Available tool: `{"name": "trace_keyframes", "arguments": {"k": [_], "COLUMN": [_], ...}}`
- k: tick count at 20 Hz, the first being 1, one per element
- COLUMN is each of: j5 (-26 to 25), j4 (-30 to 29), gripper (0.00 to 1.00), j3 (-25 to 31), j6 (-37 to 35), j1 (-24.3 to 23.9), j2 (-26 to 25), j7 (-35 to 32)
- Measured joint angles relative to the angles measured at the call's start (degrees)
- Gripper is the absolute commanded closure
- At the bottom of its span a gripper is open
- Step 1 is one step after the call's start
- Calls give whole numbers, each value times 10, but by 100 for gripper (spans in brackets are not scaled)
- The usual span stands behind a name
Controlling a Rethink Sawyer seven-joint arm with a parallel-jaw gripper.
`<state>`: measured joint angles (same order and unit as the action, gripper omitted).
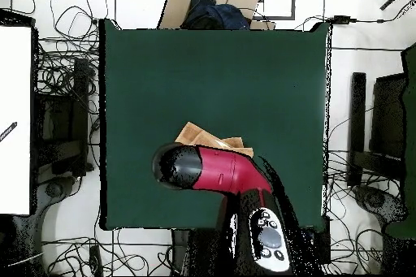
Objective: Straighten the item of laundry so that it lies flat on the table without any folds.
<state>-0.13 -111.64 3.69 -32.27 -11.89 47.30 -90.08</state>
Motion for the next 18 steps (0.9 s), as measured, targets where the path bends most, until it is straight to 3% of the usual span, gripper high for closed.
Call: {"name": "trace_keyframes", "arguments": {"k": [18], "j5": [0], "j4": [23], "gripper": [0], "j3": [12], "j6": [0], "j1": [-7], "j2": [-50], "j7": [0]}}
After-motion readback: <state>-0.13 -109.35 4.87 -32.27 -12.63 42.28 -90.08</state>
